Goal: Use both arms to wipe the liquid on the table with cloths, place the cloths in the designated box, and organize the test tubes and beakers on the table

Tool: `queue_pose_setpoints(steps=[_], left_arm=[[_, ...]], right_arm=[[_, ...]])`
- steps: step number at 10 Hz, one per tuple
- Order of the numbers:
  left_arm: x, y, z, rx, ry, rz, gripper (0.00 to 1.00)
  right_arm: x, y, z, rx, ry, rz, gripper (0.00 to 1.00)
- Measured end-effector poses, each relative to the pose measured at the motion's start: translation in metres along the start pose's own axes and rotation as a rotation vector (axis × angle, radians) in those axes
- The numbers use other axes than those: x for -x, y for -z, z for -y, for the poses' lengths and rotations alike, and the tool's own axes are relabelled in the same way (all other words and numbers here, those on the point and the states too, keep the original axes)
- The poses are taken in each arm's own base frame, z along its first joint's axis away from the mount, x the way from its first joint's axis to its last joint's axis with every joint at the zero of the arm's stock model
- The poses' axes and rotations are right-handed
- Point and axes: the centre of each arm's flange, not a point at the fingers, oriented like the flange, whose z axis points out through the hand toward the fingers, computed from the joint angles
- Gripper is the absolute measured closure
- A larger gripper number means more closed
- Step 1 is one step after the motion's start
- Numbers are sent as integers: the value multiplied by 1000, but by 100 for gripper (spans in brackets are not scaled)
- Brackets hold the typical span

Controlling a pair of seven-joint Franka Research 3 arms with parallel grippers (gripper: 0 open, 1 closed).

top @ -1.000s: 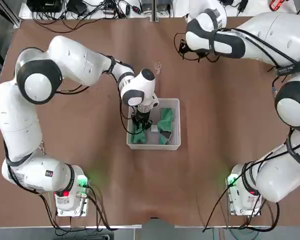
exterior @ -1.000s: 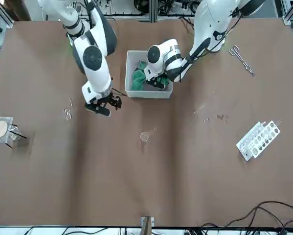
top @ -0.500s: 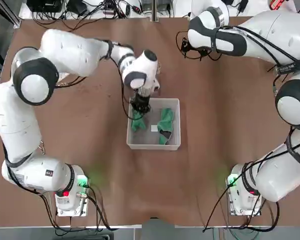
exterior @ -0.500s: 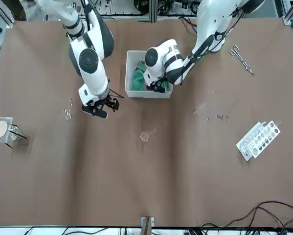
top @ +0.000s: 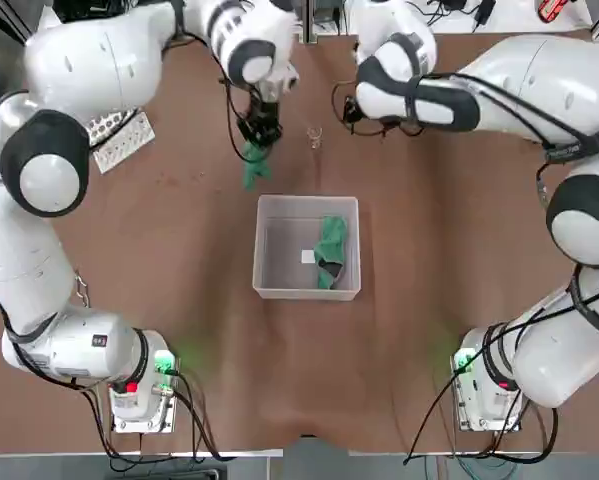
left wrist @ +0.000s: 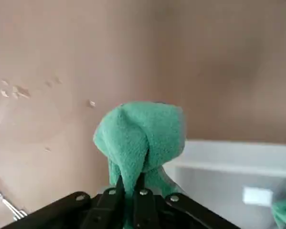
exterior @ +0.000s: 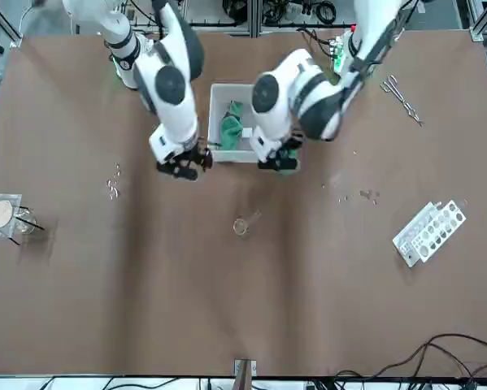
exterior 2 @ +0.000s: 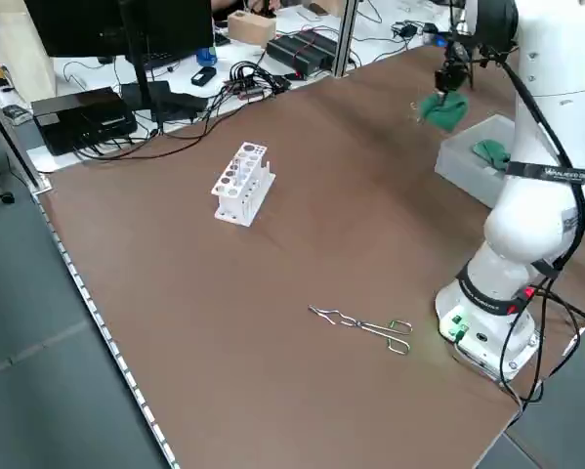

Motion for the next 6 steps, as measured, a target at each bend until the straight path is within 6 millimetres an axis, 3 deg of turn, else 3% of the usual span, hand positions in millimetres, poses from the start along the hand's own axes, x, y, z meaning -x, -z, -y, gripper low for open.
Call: queue_pose_setpoints(steps=[1,3,5,6], left_arm=[[-24,-7,32,-9,65,13,93],[-63,-33,96,24,165,43,93],[-69,-84,112,37,192,57,93],[-66,-111,112,38,196,61,93]], right_arm=[[27,-3,19,10,-29,2,0],[101,-17,59,48,-111,6,0],[169,-59,89,130,-159,9,0],[186,-89,98,163,-168,9,0]])
